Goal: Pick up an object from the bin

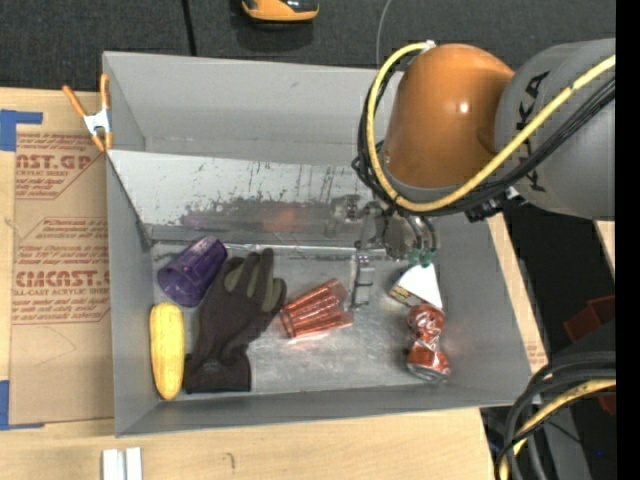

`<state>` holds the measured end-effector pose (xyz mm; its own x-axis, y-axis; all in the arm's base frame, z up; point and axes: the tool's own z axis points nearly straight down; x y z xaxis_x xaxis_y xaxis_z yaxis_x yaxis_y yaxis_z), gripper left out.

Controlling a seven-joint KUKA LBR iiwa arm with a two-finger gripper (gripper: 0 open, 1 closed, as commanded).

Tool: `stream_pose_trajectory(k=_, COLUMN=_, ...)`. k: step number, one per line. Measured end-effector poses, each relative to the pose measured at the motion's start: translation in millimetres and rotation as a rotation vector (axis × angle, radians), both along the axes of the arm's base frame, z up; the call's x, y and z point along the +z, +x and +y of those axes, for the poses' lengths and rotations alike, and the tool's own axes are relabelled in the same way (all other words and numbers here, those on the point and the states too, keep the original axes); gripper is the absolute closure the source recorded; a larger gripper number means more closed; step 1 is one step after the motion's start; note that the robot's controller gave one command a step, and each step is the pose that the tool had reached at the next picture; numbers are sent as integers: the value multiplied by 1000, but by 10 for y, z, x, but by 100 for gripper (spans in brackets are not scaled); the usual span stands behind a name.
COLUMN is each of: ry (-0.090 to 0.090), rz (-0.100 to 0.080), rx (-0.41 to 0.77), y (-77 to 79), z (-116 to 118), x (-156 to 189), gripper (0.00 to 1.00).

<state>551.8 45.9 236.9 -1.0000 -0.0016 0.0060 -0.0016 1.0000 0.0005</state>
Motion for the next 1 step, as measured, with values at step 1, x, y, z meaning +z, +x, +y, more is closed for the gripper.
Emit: stream_pose_trajectory(k=1, ry=1, rz=-8, rx=-1, y=14, z=-1, x=45, gripper=0)
